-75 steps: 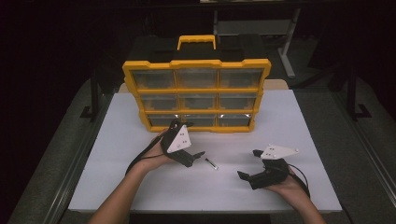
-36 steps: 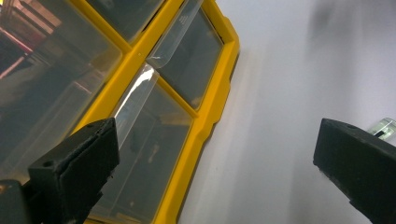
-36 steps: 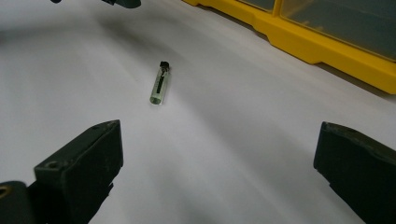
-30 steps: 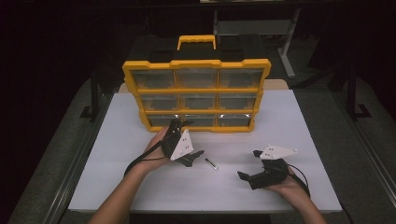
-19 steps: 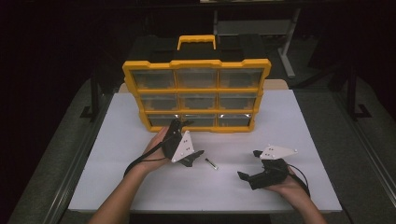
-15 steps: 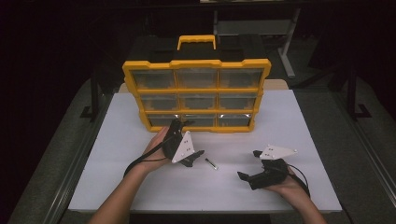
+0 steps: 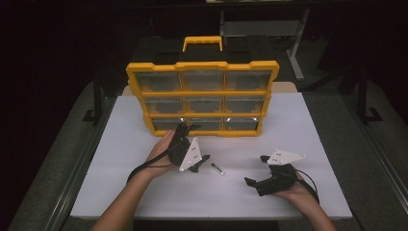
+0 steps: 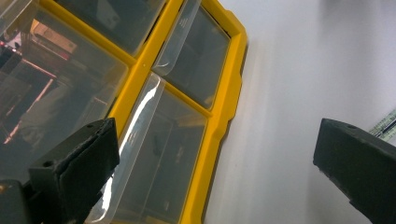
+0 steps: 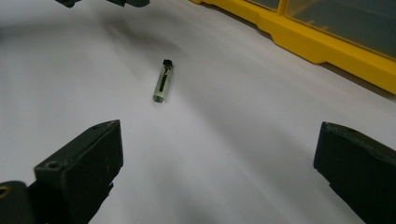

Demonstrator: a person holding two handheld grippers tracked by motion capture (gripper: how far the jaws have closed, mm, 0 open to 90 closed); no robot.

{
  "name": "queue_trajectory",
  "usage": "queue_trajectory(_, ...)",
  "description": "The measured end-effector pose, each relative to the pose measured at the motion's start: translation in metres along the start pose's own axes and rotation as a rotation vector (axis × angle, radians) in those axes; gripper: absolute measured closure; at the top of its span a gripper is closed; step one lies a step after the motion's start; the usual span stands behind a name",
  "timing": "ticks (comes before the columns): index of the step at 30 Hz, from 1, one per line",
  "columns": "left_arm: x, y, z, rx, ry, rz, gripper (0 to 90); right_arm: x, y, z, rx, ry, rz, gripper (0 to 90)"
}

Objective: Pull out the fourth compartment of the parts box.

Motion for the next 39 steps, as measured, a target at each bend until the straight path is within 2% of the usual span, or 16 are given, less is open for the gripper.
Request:
queue_trajectory(8, 0.0, 0.0, -0.002, 0.06, -0.026, 0.013, 0.5, 0.0, 0.0, 0.0, 0.001, 0.0, 0.0, 0.9)
queue_trajectory(14, 0.0, -0.001, -0.003, 0.072, -0.035, 0.006, 0.5, 0.0, 0.0, 0.0, 0.001, -0.001, 0.0, 0.9)
queue_trajectory(17, 0.001, 0.0, -0.005, 0.091, -0.046, 0.013, 0.5, 0.0, 0.0, 0.0, 0.002, 0.001, 0.0, 0.9)
queue_trajectory(18, 0.0, -0.001, -0.004, 0.109, -0.046, 0.03, 0.5, 0.0, 0.0, 0.0, 0.001, 0.0, -0.001, 0.9)
queue_trajectory(23, 0.0, -0.001, -0.005, 0.126, -0.054, 0.025, 0.5, 0.0, 0.0, 0.0, 0.001, 0.0, 0.0, 0.9)
queue_trajectory(31, 0.0, -0.002, -0.008, 0.184, -0.085, 0.033, 0.5, 0.0, 0.0, 0.0, 0.002, 0.003, -0.002, 0.9)
queue_trajectory(39, 0.001, -0.003, -0.01, 0.224, -0.114, 0.031, 0.5, 0.0, 0.0, 0.0, 0.002, 0.001, 0.0, 0.9)
Point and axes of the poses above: each handheld gripper's, and its own axes: x roughly forward along the jaws, y roughly out of its underside, z roughly to its left, the point moved 1 cm from there along x, roughly forward along the jaws, and after that the axes turned 8 degrees about -x, right-handed, at the moved point
